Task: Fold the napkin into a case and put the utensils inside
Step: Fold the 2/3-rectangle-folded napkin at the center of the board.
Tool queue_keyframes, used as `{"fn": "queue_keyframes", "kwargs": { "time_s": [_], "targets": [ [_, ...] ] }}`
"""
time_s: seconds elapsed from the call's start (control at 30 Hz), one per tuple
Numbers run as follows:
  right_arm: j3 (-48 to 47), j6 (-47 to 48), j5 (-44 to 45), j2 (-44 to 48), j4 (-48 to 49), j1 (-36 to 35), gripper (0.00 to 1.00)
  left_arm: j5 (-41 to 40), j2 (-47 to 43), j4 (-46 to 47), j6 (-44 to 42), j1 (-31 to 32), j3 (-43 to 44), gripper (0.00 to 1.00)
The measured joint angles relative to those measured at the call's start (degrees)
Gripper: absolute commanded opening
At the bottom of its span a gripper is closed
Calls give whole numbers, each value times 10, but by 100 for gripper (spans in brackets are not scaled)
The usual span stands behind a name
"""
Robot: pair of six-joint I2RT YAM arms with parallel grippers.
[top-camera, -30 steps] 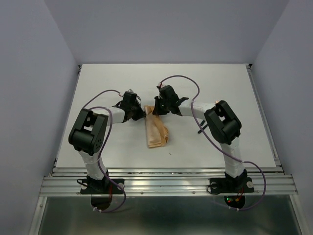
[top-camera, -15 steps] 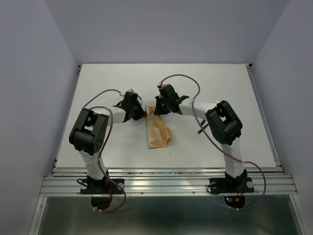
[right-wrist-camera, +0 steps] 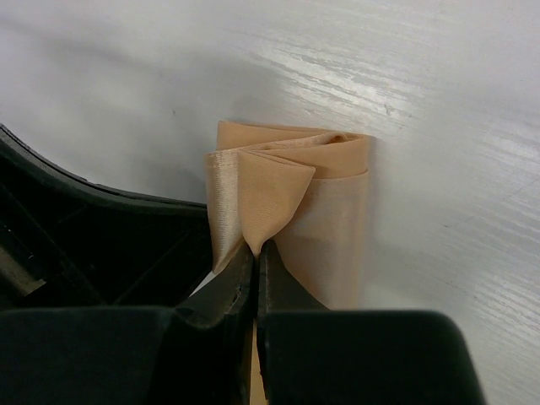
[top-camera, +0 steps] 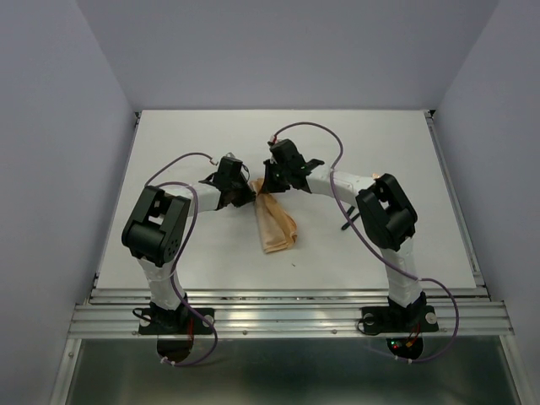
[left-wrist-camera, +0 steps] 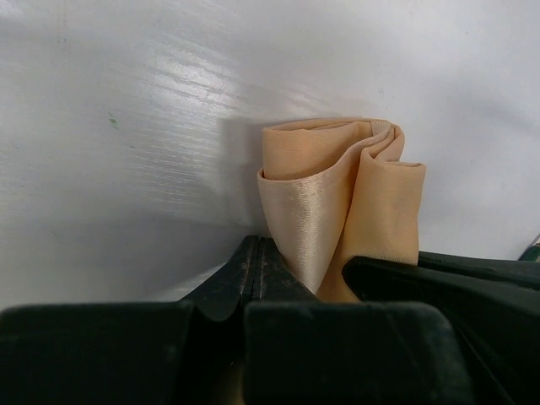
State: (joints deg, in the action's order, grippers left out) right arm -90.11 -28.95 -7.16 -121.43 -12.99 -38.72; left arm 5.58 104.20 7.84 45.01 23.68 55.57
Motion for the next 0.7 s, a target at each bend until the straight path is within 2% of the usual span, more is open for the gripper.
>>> {"fn": "queue_keyframes", "kwargs": {
  "time_s": [0.7],
  "targets": [
    [-29,-5,14,0,-31,-8,1,-3,2,-7,0,2,6,0]
  ]
}}
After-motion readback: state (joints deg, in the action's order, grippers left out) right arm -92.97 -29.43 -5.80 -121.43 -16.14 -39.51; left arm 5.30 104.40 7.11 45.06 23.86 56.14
